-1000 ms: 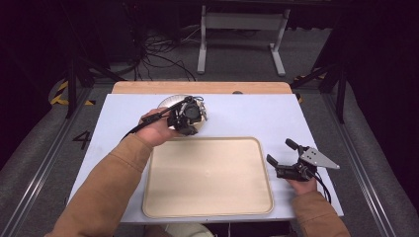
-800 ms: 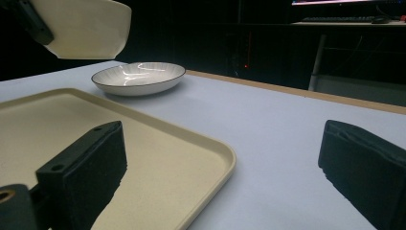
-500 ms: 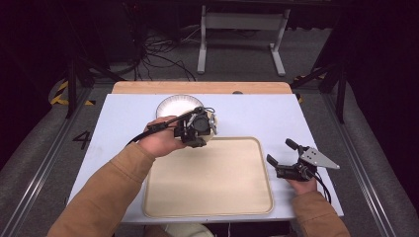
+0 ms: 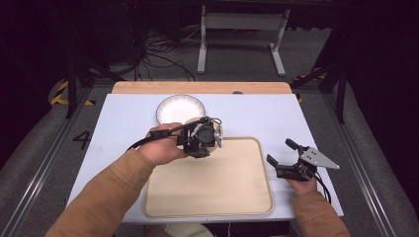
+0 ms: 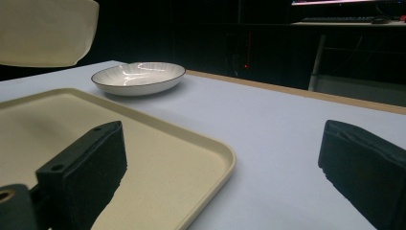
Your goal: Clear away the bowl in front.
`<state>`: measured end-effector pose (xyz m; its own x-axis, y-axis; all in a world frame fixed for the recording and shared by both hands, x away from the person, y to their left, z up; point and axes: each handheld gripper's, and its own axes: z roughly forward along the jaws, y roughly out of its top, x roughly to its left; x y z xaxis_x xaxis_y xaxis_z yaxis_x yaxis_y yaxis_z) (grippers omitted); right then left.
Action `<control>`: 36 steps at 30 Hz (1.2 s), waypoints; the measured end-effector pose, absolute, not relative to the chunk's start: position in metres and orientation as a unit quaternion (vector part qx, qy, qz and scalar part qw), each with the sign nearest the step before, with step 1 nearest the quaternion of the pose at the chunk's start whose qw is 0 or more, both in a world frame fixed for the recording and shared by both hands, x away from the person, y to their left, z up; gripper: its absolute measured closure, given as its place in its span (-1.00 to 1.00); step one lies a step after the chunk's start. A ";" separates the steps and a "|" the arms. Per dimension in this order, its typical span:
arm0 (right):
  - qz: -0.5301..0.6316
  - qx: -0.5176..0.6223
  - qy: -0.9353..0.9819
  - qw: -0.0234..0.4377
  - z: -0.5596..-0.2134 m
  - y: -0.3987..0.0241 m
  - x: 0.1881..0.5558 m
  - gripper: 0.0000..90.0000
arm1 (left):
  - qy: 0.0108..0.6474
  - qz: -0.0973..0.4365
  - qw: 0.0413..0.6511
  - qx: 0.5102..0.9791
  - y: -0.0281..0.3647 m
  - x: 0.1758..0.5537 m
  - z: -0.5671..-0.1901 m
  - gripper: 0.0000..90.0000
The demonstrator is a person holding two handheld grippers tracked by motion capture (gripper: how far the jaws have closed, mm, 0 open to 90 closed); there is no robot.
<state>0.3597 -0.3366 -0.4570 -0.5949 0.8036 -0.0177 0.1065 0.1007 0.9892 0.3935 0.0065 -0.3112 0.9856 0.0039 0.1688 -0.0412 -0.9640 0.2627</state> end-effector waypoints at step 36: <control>0.580 0.335 0.679 0.301 -0.457 -0.336 0.360 -0.93 | -0.076 0.052 0.096 0.991 -0.005 0.367 -0.338 0.86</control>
<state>0.3595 -0.3363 -0.4569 -0.5945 0.8038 -0.0203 0.1053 0.1029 0.9891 0.3673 -0.0055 -0.3377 0.9832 -0.1402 0.1167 -0.1600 -0.9701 0.1824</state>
